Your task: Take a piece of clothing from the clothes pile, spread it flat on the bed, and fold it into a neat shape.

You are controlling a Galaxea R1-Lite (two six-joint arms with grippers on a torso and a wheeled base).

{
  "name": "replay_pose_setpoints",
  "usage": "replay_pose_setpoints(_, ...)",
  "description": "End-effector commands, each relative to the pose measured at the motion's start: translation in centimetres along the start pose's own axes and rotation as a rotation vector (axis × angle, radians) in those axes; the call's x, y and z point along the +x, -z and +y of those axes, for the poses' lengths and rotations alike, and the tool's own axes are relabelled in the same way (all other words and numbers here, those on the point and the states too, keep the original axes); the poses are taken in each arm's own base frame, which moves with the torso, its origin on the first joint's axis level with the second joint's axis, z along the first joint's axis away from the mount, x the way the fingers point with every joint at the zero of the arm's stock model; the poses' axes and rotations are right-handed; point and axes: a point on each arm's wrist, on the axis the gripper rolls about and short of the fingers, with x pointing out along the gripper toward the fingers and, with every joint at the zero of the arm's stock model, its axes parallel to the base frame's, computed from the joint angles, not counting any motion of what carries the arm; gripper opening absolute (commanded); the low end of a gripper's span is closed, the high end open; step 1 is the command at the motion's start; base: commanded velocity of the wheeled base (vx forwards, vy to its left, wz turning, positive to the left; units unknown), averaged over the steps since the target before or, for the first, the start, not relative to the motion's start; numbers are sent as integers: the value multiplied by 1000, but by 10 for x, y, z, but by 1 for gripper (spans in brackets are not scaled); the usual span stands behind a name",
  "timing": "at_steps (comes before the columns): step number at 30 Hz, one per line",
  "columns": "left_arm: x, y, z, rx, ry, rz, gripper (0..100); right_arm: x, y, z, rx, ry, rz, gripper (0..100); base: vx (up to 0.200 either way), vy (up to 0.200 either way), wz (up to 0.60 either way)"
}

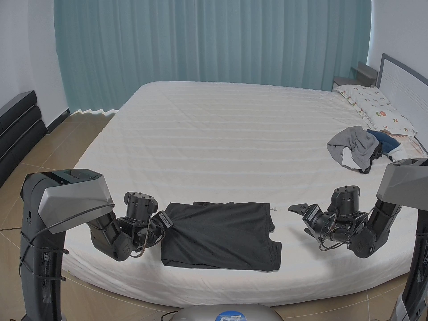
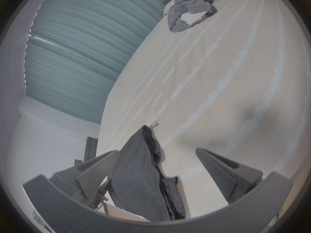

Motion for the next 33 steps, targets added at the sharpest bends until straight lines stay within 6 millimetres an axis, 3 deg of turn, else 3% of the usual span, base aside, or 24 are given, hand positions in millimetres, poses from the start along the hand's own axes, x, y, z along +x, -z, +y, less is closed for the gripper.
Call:
replay_pose_setpoints(1,-1,1,-1,2,1,3,0,-1,3,6,-15,-11,-1,100,0,200,0)
replay_pose_setpoints(6,-3,5,0,9,-5,15,0,0,9,9,-34,-12,5,100,0,200,0)
replay_pose_setpoints(18,-9,9,-2,16,0,27,0,3,15,9,-45,-10,25,100,0,0,0)
replay_pose_setpoints(19,-9,9,-3,15,1,27,100,4,18,8,-48,-6,31,100,0,0,0)
replay_pose_setpoints(27,-10,10,-2,20,-3,30,100,4,20,9,-51,-6,37,100,0,0,0)
replay_pose_setpoints(33,-28,-2,0,4,-3,6,100,-1,18,10,-58,-11,30,100,0,0,0)
